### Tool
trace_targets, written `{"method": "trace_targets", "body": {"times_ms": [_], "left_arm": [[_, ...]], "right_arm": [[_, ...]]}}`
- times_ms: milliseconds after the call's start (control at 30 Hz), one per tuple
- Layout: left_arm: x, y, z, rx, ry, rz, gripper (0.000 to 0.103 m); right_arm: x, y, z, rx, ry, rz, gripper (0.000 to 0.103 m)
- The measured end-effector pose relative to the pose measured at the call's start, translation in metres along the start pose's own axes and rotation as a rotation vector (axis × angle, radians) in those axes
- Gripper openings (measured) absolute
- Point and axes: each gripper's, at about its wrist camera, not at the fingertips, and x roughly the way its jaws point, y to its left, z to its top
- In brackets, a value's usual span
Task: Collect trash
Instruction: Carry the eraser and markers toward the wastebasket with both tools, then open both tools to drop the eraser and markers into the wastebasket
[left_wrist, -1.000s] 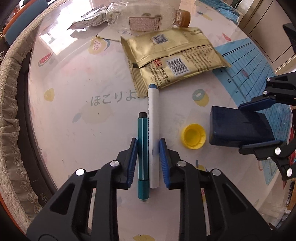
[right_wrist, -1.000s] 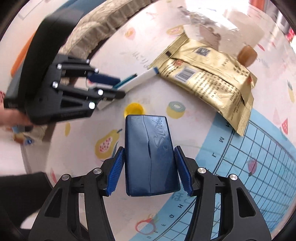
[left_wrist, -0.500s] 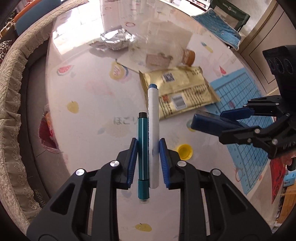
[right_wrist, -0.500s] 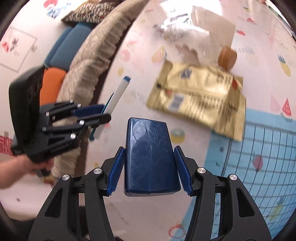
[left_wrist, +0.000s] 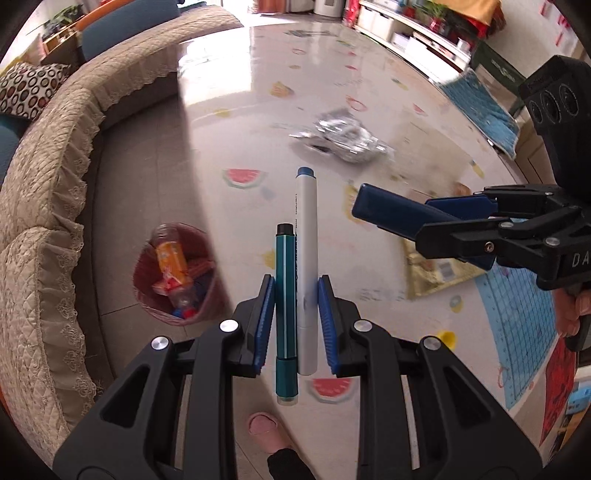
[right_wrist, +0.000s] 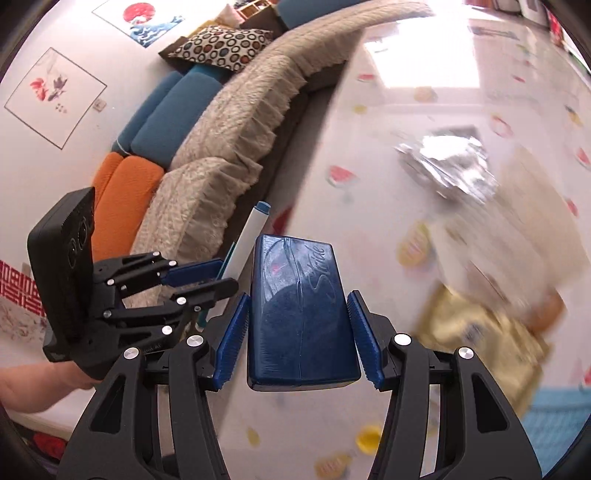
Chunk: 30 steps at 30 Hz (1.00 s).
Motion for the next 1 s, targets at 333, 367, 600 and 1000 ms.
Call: {"method": "trace_targets", "body": {"times_ms": [333, 367, 600, 1000], "left_arm": [[0.032, 0.154, 0.013, -0.058, 0.056, 0.024, 0.022], [0.037, 0.166, 0.014, -0.056, 0.064, 0.031, 0.022], [0.085, 0.248, 0.012, -0.093, 0.123, 0.058, 0.022], [0.156, 0.276, 0.000, -0.132, 0.236, 0.009, 0.023]], "right_arm": [[0.133, 0.068, 0.082, 0.097, -0.025, 0.036, 0.055], [0.147, 0.073, 0.089, 0.108, -0.028, 0.039, 0.055], [0.235, 0.083, 0.118, 0.220, -0.022, -0.008, 0.055], [0.292, 0.060, 0.125, 0.376, 0.019, -0.173, 0.058]]}}
